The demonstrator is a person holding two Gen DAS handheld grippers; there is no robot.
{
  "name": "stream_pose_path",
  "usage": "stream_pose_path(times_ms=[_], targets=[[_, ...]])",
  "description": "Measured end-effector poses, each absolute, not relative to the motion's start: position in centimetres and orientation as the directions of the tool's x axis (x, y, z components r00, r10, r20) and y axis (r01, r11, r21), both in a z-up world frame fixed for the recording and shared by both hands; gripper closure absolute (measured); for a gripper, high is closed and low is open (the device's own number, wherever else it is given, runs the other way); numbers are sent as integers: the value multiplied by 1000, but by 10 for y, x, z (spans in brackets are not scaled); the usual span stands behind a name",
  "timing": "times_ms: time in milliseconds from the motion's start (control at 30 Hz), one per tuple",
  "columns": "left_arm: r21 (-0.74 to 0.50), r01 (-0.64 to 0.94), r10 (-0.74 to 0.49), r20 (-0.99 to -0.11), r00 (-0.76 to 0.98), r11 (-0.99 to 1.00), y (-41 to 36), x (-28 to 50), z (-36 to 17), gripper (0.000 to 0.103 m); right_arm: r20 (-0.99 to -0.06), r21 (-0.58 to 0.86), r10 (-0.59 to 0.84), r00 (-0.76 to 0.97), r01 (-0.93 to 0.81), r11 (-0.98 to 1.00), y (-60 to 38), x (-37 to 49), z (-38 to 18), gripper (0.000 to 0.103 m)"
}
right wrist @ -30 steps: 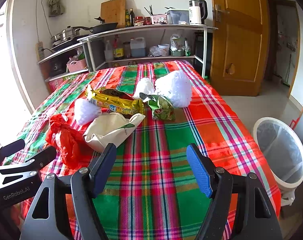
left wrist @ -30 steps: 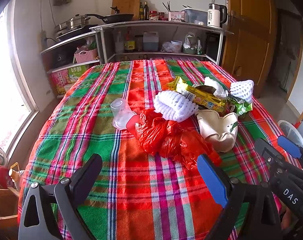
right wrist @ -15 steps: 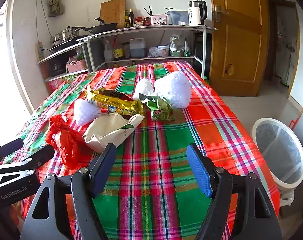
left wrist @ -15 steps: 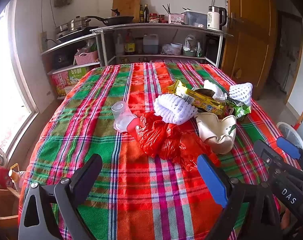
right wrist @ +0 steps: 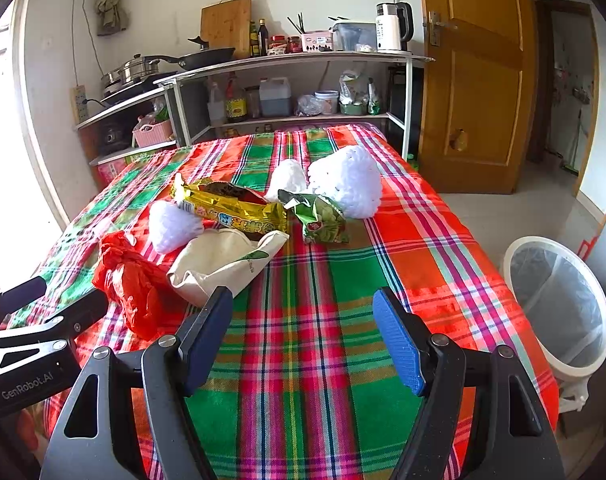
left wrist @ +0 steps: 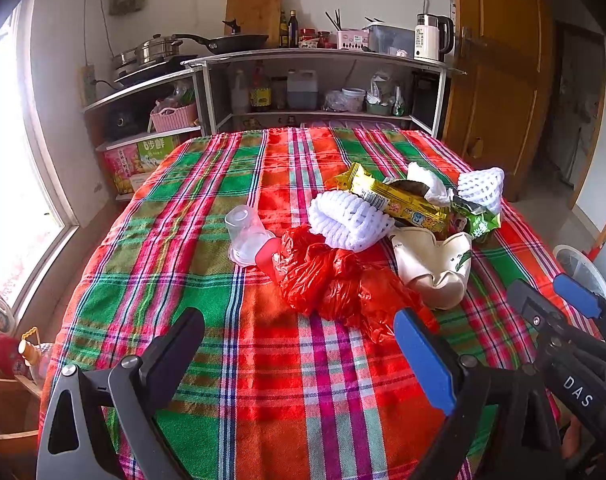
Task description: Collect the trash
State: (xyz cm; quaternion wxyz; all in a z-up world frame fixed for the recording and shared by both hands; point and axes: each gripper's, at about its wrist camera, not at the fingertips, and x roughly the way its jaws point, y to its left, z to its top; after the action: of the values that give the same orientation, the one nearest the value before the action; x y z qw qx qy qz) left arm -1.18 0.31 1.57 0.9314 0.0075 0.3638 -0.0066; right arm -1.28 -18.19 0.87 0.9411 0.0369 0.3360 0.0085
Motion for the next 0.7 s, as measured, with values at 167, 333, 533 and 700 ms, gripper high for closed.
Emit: stream_pose_path(times_ms=[167,333,533,700], targets=[[7,16,-7,-679,734,1000,4,-11,16,6,-634,75,41,773,8,997,-182,-13,9,30],[6,15,-7,-677,736,1000,5,-12,17,6,-636,70,38,771,8,998,-181,-13,9,30],[8,15,-5,-680,733,1000,7,-12,17,6,-637,68,41,770,3,998,-179,-12,9,30],[-5,24,-21,-686,727,1000,10,-9,15,6,-642,72,48,765,-2,997,-178,-9,8,30]])
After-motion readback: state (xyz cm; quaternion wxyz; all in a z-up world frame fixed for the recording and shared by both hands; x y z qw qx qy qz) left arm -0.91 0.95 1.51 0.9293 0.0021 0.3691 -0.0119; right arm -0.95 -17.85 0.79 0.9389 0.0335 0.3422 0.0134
